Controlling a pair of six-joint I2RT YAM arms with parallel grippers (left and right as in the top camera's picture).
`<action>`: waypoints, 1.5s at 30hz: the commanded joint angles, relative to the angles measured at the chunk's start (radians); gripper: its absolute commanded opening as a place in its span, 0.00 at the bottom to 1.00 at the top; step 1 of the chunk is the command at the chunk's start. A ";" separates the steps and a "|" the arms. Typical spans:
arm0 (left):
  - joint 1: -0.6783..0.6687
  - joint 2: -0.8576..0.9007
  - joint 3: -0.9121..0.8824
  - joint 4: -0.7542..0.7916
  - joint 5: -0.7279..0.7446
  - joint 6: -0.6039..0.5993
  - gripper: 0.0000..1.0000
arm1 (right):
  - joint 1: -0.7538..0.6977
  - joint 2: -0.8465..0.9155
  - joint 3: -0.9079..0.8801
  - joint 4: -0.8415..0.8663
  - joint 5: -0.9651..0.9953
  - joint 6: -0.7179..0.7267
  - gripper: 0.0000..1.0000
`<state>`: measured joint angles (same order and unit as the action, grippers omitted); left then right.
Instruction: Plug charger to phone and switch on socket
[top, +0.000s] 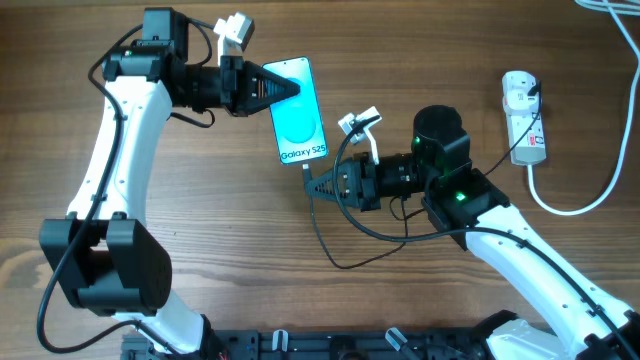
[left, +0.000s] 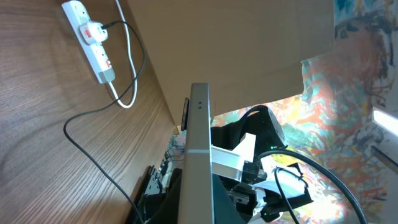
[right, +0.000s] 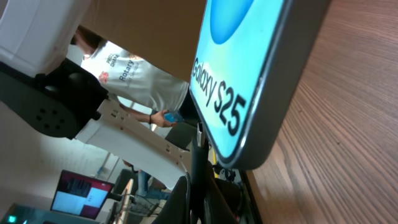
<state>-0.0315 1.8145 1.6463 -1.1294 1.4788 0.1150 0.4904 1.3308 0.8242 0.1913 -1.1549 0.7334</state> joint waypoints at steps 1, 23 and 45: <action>0.003 0.001 0.002 -0.009 0.032 0.001 0.04 | 0.002 -0.013 -0.002 0.004 0.018 -0.008 0.04; -0.006 0.001 0.002 -0.031 0.023 0.040 0.04 | -0.001 -0.013 -0.002 0.018 0.029 0.007 0.04; -0.006 0.001 0.002 -0.032 0.077 0.063 0.04 | -0.030 -0.012 -0.002 0.019 0.048 0.036 0.04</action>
<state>-0.0319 1.8149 1.6463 -1.1584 1.4948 0.1600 0.4767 1.3308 0.8242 0.2024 -1.1473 0.7597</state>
